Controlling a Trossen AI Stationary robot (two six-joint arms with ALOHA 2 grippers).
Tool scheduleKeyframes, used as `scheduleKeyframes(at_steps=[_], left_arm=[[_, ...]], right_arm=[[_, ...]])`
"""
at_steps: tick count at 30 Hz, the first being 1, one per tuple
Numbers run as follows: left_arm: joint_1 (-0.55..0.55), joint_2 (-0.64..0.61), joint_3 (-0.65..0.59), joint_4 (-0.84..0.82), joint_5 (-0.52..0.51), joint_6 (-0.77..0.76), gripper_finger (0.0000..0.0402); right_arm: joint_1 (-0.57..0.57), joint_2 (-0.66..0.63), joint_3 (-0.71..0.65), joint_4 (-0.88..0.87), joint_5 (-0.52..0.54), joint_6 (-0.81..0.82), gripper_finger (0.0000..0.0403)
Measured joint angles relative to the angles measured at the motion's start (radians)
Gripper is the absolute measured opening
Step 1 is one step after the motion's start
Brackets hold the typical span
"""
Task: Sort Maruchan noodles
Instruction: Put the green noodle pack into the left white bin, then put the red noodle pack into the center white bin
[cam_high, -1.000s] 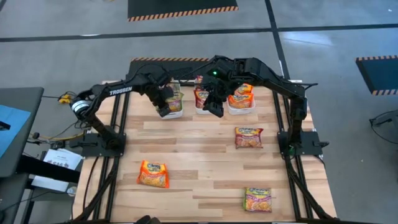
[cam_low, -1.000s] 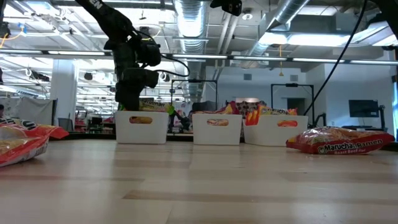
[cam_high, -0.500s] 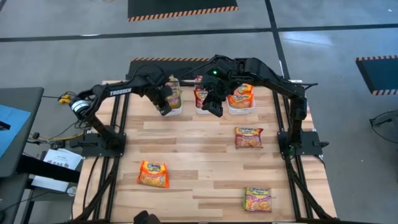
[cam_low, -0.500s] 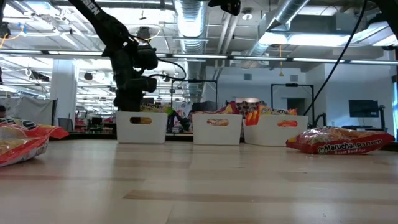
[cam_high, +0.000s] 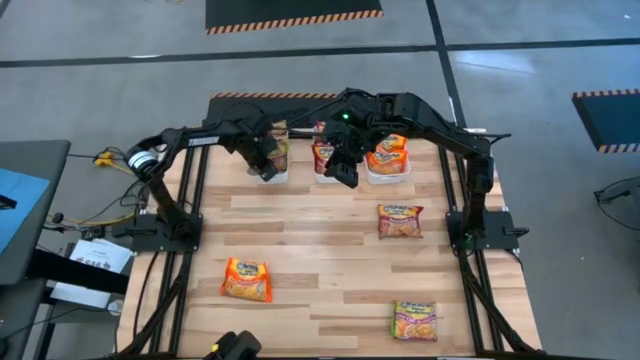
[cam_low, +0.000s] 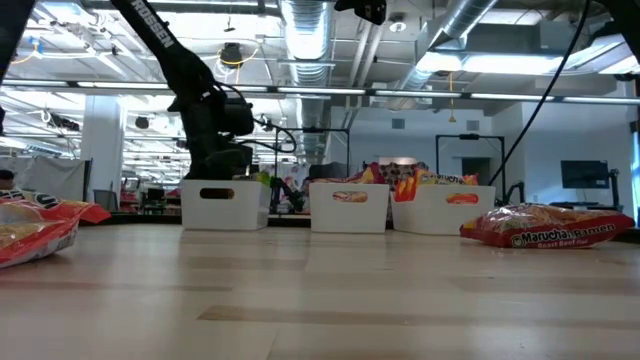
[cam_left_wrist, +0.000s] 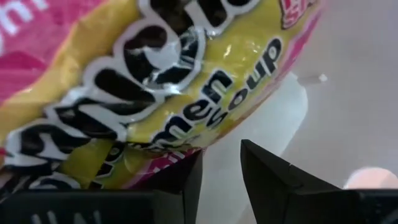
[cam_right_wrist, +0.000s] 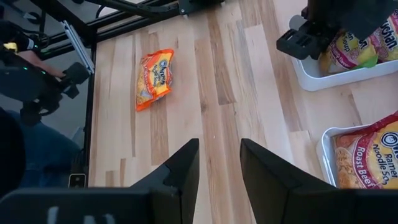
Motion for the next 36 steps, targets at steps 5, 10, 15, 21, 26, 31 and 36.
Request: scheduleKeyframes(at_steps=[5,10,15,21,26,31,36], left_arm=[[0.001,-0.028,0.035,-0.016,0.0,0.002,0.0073],[0.007,-0.07,0.092,-0.037,-0.006,0.004,0.0053],[0.015,-0.074,0.144,-0.119,0.015,0.016,0.0056],[0.032,-0.074,0.201,-0.241,0.109,0.021,0.0084],[0.052,-0.074,0.345,-0.442,0.209,0.044,0.01],[0.051,-0.075,0.512,-0.603,0.318,0.076,0.0096],[0.024,-0.085,0.572,-0.655,0.511,0.067,0.0096]], right_arm=[[0.0,0.0,0.0,-0.004,0.0,0.0,0.0142],[0.0,0.0,0.0,-0.004,0.004,-0.001,0.0142],[-0.007,0.0,0.0,-0.004,0.012,0.0,0.0142],[-0.008,0.0,0.0,-0.003,0.013,0.0,0.0142],[-0.008,0.0,0.0,-0.01,0.013,0.007,0.0142],[-0.009,0.0,0.0,-0.124,0.014,0.007,0.0142],[-0.013,0.0,-0.002,-0.275,0.02,-0.015,0.0142]])
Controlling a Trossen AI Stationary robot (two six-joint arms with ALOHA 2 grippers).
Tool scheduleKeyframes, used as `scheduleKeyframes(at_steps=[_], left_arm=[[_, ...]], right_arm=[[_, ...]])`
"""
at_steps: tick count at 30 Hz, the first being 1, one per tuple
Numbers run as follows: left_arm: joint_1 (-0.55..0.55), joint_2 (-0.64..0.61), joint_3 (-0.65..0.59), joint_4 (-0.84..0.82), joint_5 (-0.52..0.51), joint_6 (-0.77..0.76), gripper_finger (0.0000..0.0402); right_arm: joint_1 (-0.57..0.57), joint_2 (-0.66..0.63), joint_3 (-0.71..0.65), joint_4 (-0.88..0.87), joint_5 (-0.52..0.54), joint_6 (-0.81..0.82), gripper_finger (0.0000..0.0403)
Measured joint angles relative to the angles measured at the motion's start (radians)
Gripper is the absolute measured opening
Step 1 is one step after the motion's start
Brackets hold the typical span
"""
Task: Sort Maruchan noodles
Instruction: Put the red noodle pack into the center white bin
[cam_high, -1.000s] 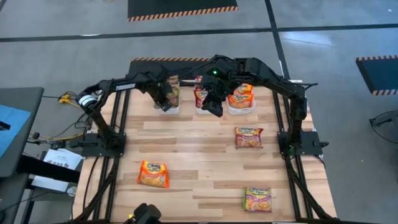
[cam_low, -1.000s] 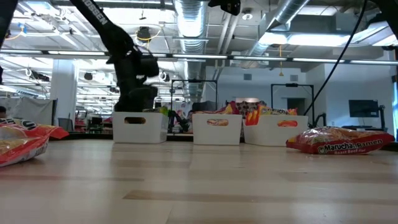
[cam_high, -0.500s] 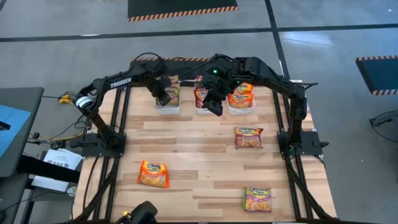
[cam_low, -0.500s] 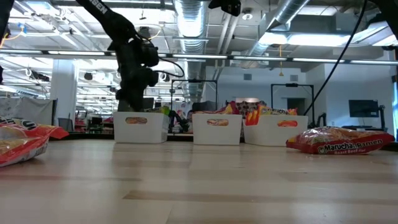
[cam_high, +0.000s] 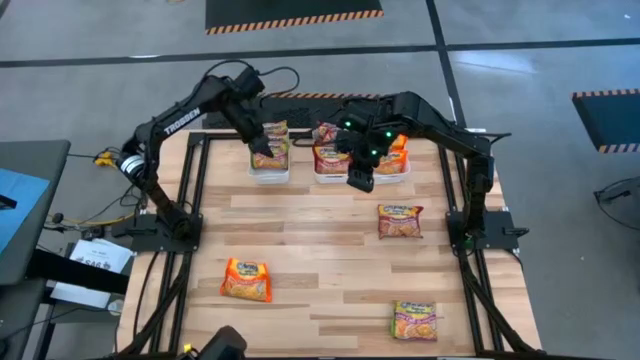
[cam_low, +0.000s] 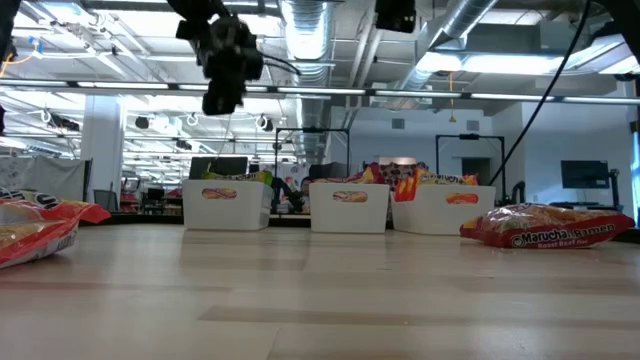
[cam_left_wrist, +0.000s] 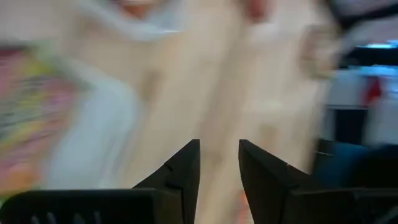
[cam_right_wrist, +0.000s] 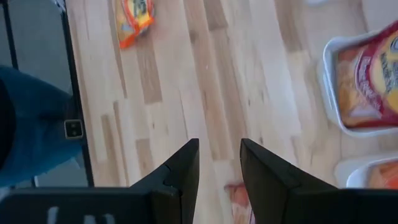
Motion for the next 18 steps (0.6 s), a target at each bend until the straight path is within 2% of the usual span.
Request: scheduleKeyframes(at_steps=[4,6,8,13,18], left_arm=[[-0.049,-0.058,-0.042,-0.008,0.27,0.064,0.0096],[-0.074,-0.091,-0.069,-0.008,0.348,0.086,0.0095],[-0.092,-0.129,-0.098,0.002,0.359,0.085,0.0095],[-0.137,-0.224,-0.166,0.025,0.306,0.053,0.0095],[-0.154,-0.319,-0.237,0.046,0.305,0.027,0.0095]], right_arm=[[0.009,-0.011,-0.052,0.009,0.002,0.004,0.0142],[0.01,-0.027,-0.099,0.01,0.002,0.028,0.0142],[0.01,-0.045,-0.164,0.009,0.002,0.047,0.0142],[0.014,-0.096,-0.374,0.03,-0.004,0.105,0.0142],[0.016,-0.195,-0.624,0.127,-0.122,0.152,0.0141]])
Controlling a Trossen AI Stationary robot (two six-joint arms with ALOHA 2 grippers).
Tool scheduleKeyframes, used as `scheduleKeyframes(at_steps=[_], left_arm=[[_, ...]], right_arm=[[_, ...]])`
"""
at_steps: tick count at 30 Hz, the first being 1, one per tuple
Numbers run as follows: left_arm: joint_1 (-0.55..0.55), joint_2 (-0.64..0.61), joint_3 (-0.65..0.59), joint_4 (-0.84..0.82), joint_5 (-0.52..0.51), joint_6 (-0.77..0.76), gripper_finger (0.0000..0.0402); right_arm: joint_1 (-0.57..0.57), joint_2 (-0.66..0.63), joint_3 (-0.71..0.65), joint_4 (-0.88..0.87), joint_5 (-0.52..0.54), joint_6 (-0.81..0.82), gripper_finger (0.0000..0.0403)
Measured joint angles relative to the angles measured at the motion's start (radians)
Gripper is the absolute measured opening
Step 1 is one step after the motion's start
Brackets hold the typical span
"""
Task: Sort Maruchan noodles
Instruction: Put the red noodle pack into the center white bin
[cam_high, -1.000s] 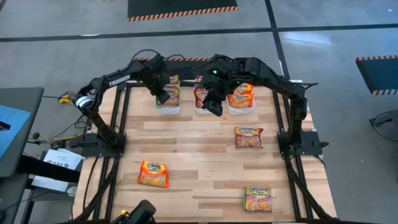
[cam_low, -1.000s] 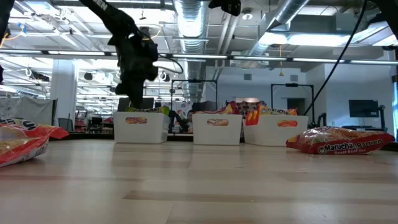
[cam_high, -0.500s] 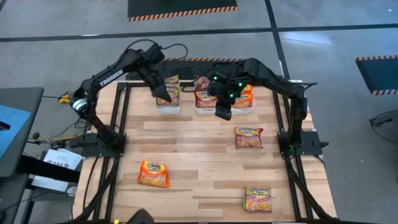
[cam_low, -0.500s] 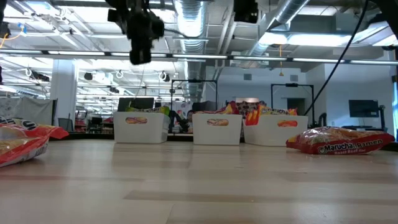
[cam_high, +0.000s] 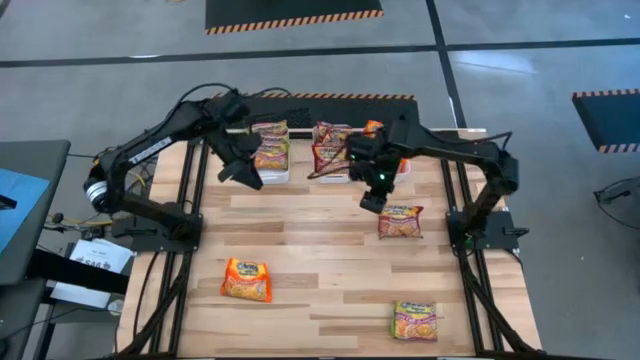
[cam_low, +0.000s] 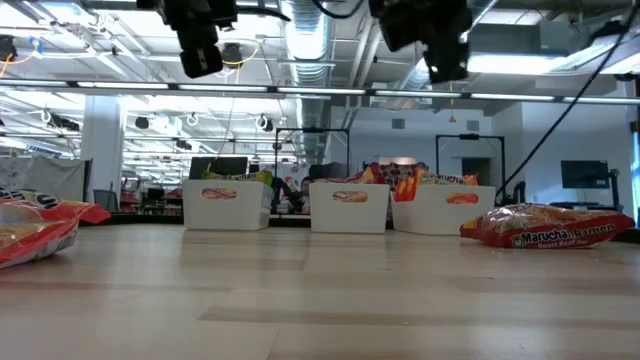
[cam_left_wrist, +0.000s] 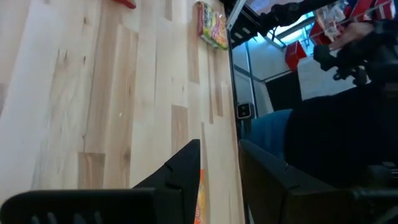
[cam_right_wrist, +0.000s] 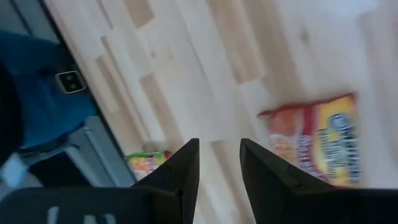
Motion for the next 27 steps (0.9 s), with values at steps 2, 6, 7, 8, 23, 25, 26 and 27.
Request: scheduleKeyframes(at_steps=[2,6,7,8,23,25,26,27], left_arm=[[-0.001,-0.035,-0.033,0.038,-0.003,-0.027,0.0095],[-0.001,-0.094,-0.094,0.138,-0.009,-0.081,0.0095],[-0.001,-0.106,-0.108,0.166,-0.014,-0.095,0.0095],[-0.001,-0.114,-0.117,0.187,-0.017,-0.106,0.0095],[-0.002,-0.137,-0.206,0.243,-0.016,-0.155,0.0095],[-0.002,-0.137,-0.215,0.239,-0.015,-0.163,0.0095],[-0.002,-0.137,-0.219,0.239,-0.015,-0.16,0.0095],[-0.002,-0.137,-0.222,0.239,-0.015,-0.155,0.0095]], right_arm=[[-0.002,-0.053,-0.107,0.066,-0.031,0.04,0.0141],[-0.009,-0.164,-0.315,0.221,-0.054,0.15,0.0141],[-0.009,-0.192,-0.361,0.263,-0.062,0.189,0.0141],[-0.01,-0.22,-0.404,0.305,-0.073,0.228,0.0141],[0.23,-0.392,-0.638,0.471,-0.116,0.601,0.0141],[0.26,-0.372,-0.639,0.471,-0.108,0.605,0.0141],[0.274,-0.361,-0.639,0.474,-0.096,0.606,0.0141],[0.288,-0.349,-0.639,0.474,-0.084,0.607,0.0141]])
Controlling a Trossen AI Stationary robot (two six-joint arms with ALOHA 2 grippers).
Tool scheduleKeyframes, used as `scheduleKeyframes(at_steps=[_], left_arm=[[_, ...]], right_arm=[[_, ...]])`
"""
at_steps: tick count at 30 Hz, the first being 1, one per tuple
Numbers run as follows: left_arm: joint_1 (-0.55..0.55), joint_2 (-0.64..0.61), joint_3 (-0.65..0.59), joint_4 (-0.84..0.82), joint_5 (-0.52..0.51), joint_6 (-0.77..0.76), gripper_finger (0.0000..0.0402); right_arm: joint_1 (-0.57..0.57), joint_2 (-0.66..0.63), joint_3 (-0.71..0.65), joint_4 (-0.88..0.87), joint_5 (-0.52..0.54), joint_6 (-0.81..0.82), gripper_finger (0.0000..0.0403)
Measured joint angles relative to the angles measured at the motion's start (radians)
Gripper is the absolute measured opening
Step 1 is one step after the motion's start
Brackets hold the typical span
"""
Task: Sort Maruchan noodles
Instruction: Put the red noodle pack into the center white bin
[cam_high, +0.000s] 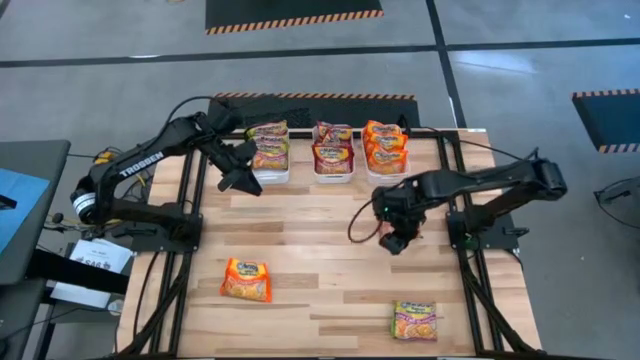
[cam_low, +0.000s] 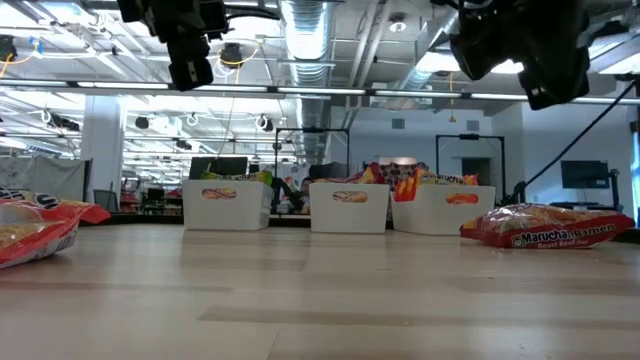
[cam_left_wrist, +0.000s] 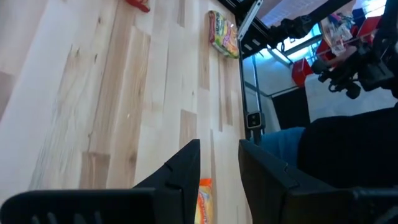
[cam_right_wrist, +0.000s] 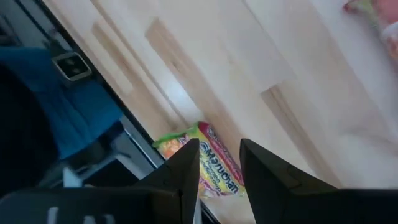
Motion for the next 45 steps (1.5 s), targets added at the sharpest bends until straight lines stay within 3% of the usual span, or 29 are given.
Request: scheduleKeyframes(at_steps=[4,10,17,36,43,45], left_arm=[[-0.001,0.0,-0.001,0.004,0.0,0.005,0.0095],[-0.002,0.0,-0.001,0.003,-0.008,0.018,0.0095],[-0.004,0.0,-0.001,0.003,-0.009,0.014,0.0095],[-0.004,0.0,-0.001,0.056,-0.168,-0.126,0.0095],[-0.004,0.0,-0.001,0.056,-0.214,-0.187,0.0095],[-0.004,0.0,-0.001,0.056,-0.24,-0.206,0.0095]], right_arm=[[0.038,0.067,0.0,0.002,0.002,0.0,0.0152],[0.062,0.172,0.001,0.011,0.002,-0.088,0.02],[-0.037,0.25,0.001,-0.026,0.001,-0.145,0.0227],[-0.364,0.078,0.002,-0.13,0.085,-0.604,0.0215],[-0.429,0.13,0.002,-0.139,0.317,-0.81,0.0215],[-0.453,0.151,0.002,-0.144,0.323,-0.819,0.0215]])
